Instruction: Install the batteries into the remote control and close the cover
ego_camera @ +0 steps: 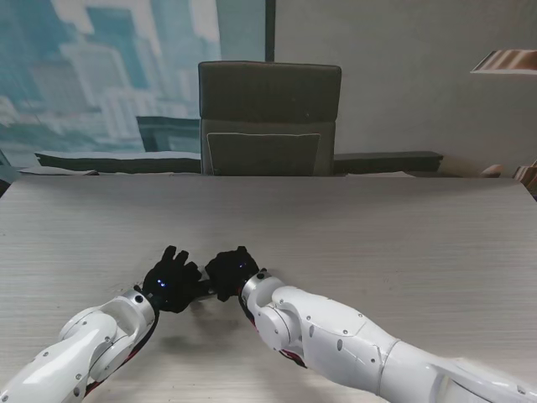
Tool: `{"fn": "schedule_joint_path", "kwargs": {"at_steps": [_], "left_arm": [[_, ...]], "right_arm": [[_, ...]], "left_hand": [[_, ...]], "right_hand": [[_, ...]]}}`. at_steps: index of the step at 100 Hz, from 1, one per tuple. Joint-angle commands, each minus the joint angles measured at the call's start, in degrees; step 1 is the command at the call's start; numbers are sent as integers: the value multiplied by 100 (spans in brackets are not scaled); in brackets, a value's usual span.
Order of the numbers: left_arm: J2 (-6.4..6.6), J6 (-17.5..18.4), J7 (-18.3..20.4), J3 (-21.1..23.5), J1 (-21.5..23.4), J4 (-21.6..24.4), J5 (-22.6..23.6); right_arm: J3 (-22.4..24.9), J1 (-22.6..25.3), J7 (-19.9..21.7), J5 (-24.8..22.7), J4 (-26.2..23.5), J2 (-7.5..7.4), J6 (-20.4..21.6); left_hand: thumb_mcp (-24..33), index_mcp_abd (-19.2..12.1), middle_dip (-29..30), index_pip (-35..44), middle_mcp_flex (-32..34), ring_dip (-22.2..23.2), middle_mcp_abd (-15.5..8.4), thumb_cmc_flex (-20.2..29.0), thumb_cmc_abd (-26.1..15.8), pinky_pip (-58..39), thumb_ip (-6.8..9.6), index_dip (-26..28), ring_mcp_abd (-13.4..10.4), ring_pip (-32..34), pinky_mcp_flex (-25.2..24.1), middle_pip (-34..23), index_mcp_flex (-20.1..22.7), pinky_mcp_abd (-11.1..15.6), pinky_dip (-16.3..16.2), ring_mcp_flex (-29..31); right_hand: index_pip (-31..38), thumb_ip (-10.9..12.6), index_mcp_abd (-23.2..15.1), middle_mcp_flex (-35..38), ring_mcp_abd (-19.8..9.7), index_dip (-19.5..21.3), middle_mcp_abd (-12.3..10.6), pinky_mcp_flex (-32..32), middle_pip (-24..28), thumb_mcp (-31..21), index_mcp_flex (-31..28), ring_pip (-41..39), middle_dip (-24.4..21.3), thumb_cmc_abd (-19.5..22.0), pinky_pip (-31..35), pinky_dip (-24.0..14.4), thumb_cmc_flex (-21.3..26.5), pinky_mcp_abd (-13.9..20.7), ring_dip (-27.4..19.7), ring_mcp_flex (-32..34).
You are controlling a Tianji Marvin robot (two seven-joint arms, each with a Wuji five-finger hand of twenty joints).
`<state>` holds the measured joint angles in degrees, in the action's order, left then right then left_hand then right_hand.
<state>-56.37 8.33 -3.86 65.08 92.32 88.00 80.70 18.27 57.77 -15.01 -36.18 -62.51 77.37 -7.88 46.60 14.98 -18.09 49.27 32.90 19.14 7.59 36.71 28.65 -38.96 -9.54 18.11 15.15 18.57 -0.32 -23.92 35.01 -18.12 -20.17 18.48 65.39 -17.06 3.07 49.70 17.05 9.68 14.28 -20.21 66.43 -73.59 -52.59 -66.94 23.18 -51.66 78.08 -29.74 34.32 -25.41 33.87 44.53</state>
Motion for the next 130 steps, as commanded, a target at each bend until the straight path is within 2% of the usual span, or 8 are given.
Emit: {"fn": "schedule_joint_path", "kwargs": {"at_steps": [1, 16, 25, 37, 64, 76, 93, 130], "left_arm": [[26, 8, 201, -46, 121, -206, 17], [26, 14, 206, -53, 114, -209, 10], [24, 19, 210, -55, 111, -212, -4], [23, 22, 207, -54, 110, -214, -12], [23, 23, 207, -54, 109, -217, -19], [23, 24, 212, -56, 106, -217, -21], [23, 24, 226, -56, 107, -211, -18], [23, 25, 240, -57, 107, -209, -21]], "right_arm": [[-38, 29, 95, -35, 81, -8, 20], [-66, -1, 84, -111, 110, -25, 22], [-66, -1, 29, -163, 122, -32, 38], [-50, 0, -2, -187, 111, -45, 66], [-12, 19, -105, -196, 110, -35, 136], [12, 28, -173, -202, 110, -30, 196], [7, 12, -216, -195, 148, -10, 284], [-3, -10, -216, -201, 168, -13, 361]], "left_hand": [[-52, -1777, -122, 999, -64, -50, -114, 892, 184, -111, 254, 400, -107, 68, -65, -87, 383, -17, -20, -15], [-51, -1762, -125, 999, -60, -51, -115, 891, 183, -112, 254, 397, -103, 67, -67, -92, 377, -15, -21, -19], [-45, -1767, -125, 1010, -64, -50, -103, 893, 184, -113, 256, 404, -104, 68, -66, -91, 379, -16, -21, -19], [-44, -1768, -125, 1022, -68, -50, -113, 894, 179, -116, 255, 412, -106, 68, -63, -90, 370, -13, -23, -24], [-42, -1764, -125, 1025, -72, -50, -103, 894, 180, -119, 255, 409, -111, 70, -62, -89, 361, -18, -25, -27], [-43, -1769, -125, 1024, -74, -51, -110, 892, 178, -120, 254, 406, -106, 70, -63, -89, 363, -18, -25, -27], [-41, -1774, -125, 1027, -74, -50, -107, 890, 179, -121, 255, 408, -103, 73, -61, -89, 365, -16, -25, -25], [-40, -1767, -123, 1025, -80, -52, -108, 891, 179, -122, 256, 405, -104, 70, -61, -85, 363, -14, -26, -27]], "right_hand": [[247, 38, -281, -105, -150, 28, -63, 35, 231, -76, 9, -106, 84, 157, 212, -133, 97, 175, 95, -58], [435, 60, -428, -185, -233, 70, -149, 13, 337, -6, 140, -145, 154, 121, 234, -151, -118, 224, 121, -69], [695, 85, -603, -306, -305, 200, -182, -2, 385, 17, 482, -177, 238, -7, 245, -164, -176, 257, 143, -77], [892, 53, -638, -436, -341, 241, -192, 16, 407, 14, 828, -178, 359, -210, 243, -168, -274, 294, 157, -141], [1109, 61, -693, -586, -395, 242, -199, 42, 377, 70, 1196, -182, 599, -179, 246, -173, -374, 327, 176, -205], [1313, 60, -872, -625, -441, 337, -255, 44, 393, 89, 1294, -200, 682, -122, 243, -172, -356, 343, 191, -212], [1537, 46, -1074, -587, -461, 447, -269, 45, 381, 82, 1279, -210, 610, 21, 241, -171, -266, 350, 197, -188], [1062, 36, -911, -315, -342, 134, -234, 20, 274, 281, 531, -149, 411, 492, 200, -152, -293, 265, 152, -70]]}}
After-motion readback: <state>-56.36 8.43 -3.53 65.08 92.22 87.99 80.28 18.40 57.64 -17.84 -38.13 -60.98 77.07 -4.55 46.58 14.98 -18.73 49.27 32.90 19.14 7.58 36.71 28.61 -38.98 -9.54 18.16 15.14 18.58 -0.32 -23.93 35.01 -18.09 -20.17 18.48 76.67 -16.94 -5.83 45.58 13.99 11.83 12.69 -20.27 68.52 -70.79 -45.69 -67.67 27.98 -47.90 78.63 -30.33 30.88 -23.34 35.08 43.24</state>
